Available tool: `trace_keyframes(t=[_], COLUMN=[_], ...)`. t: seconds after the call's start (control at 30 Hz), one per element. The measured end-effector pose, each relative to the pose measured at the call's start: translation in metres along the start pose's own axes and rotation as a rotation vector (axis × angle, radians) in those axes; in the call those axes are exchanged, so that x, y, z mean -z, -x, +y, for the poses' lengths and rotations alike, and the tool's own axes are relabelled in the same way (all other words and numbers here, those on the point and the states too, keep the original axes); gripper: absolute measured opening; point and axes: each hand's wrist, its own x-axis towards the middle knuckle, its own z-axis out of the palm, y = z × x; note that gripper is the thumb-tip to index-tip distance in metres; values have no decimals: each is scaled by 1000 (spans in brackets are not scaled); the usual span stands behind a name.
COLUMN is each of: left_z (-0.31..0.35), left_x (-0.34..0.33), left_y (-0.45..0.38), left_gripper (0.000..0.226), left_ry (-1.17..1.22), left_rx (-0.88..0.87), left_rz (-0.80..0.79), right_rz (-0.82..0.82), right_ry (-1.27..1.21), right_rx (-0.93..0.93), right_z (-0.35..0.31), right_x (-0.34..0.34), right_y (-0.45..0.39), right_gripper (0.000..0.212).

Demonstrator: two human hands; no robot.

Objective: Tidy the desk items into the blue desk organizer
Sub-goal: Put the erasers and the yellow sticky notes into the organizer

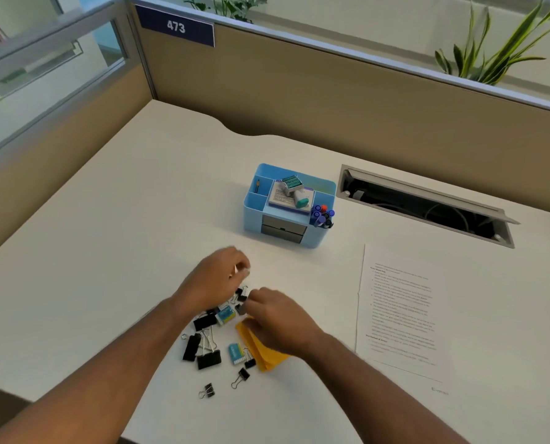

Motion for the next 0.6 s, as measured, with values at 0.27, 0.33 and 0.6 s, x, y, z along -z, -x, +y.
trace_keyframes(t=[0.27, 0.33, 0.6], left_z=[-32, -32, -29], left_x=[-20, -22, -27], left_y=[65, 68, 74], left_gripper=[28, 31, 34], left_ry=[-107, -159, -215], left_rx=[-70, -93, -80], left_rz=[-84, -73, -98], right_rz=[-161, -187, -181], right_ry=[33, 58, 106], right_rx=[88, 84, 53], right_z=[-24, -28, -41], right_x=[-30, -32, -33], right_y=[9, 11, 12], right_gripper=[31, 33, 31])
